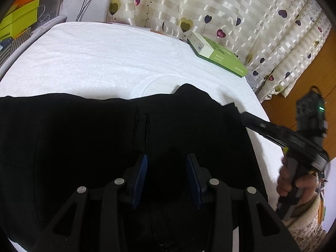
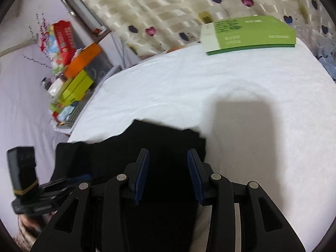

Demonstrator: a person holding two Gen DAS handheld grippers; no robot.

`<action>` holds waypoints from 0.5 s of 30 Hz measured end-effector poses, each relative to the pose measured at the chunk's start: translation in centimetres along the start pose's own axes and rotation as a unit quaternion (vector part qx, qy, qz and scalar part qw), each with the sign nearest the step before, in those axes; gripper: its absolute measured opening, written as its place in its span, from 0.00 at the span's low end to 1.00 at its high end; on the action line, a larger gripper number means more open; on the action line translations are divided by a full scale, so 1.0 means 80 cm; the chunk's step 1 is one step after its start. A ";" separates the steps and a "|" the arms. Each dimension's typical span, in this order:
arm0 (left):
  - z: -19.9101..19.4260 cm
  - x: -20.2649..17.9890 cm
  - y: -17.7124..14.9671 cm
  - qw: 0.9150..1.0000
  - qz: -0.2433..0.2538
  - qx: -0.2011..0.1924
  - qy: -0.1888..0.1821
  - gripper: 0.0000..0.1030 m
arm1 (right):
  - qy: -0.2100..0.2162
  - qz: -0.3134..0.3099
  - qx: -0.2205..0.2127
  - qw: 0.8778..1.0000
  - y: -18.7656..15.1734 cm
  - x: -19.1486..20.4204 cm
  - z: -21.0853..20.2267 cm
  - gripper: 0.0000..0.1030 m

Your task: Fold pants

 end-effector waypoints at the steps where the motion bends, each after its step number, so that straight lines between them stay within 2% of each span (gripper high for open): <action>1: 0.000 0.000 0.000 1.000 0.000 -0.001 0.000 0.40 | 0.006 0.003 0.003 1.000 0.000 -0.004 0.003 0.38; 5: 0.001 0.001 -0.001 1.000 0.001 -0.003 0.000 0.40 | 0.011 -0.001 -0.003 1.000 -0.002 -0.006 -0.004 0.38; 9: 0.000 -0.002 -0.001 1.000 0.000 0.002 0.017 0.40 | 0.006 0.000 -0.032 0.999 -0.013 -0.005 -0.037 0.38; 13: -0.009 -0.007 -0.004 1.000 -0.008 -0.003 0.024 0.41 | -0.003 -0.007 -0.024 1.000 -0.049 -0.007 -0.060 0.38; 15: -0.016 -0.011 -0.004 1.000 -0.007 -0.010 0.026 0.43 | -0.002 -0.007 -0.011 1.000 -0.072 -0.006 -0.062 0.44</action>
Point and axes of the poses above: each gripper's, at about its wrist camera, not at the fingertips, and z roughly the way its jaws point, x to its left, y to its top, the point moved 5 cm from there along z, roughly the way its jaws point, and after that the axes turned 11 degrees about x, right-handed, at the moved point
